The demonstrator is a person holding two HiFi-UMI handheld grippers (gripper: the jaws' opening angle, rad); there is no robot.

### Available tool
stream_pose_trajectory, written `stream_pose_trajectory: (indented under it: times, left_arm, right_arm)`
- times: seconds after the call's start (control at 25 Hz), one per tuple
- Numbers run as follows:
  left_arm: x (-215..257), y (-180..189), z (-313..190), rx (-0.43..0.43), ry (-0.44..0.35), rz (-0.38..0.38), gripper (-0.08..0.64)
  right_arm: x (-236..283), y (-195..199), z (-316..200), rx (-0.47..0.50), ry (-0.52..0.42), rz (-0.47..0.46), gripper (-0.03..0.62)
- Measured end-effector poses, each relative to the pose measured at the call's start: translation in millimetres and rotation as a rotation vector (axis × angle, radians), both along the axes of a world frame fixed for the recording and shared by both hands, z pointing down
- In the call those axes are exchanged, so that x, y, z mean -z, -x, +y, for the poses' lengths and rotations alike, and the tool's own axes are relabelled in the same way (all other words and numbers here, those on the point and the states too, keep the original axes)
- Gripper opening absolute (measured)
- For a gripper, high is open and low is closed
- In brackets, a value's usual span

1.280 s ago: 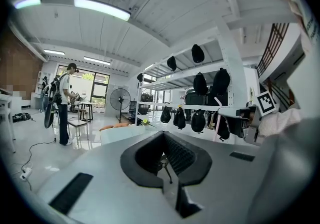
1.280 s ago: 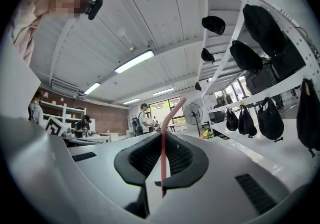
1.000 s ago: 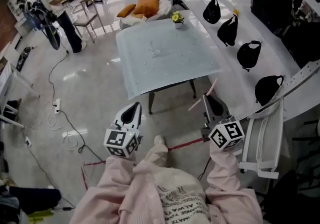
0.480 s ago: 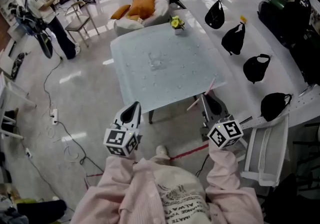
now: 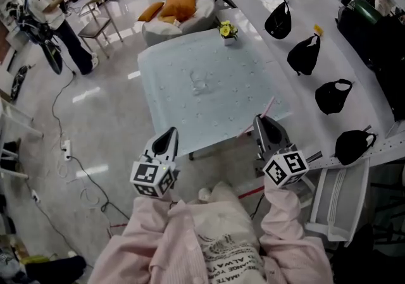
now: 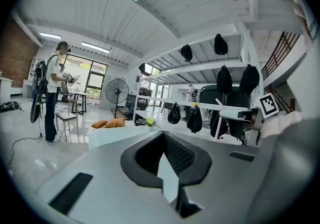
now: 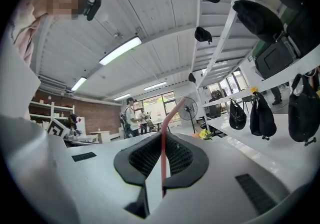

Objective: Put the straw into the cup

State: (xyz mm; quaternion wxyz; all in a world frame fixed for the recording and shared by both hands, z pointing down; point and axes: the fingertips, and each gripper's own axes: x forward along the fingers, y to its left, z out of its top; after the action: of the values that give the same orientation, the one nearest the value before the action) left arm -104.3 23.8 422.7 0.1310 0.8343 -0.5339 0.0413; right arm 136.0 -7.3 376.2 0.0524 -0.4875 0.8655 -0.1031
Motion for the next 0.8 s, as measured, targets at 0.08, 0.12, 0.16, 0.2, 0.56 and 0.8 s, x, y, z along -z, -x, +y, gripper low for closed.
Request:
stream_pose_trajectory:
  times: [0.08,0.12,0.16,0.2,0.56,0.8]
  left_arm:
    - [-1.8,2.3,-9.5,0.0,0.003,-0.002,-0.002]
    - [-2.2,3.9,-14.1,0.004,0.005,-0.002,-0.002]
    - [-2.8,6.2,-18.5,0.01,0.007,-0.003,-0.002]
    - [-3.8,8.8,-23.3,0.018,0.011,-0.004,-0.002]
    - [-15.5,23.5,-94.1,0.079,0.045,0.001,-0.002]
    - [-24.2,26.0,-142.8,0.121,0.082,0.018,-0.002]
  right_arm:
    - [-3.0,0.5,-12.2,-0.006,0.006,0.0,0.017]
    - [-3.7,1.1,-18.6,-0.008,0.008,0.0,0.017]
    - [-4.0,1.9,-25.2,-0.009,0.01,0.001,0.017]
    - [-4.4,2.6,-32.2,-0.011,0.012,0.001,0.017]
    - [-13.5,17.6,-119.2,0.058,0.029,0.007,0.017]
    - [-18.4,28.1,-183.7,0.103,0.045,0.004,0.017]
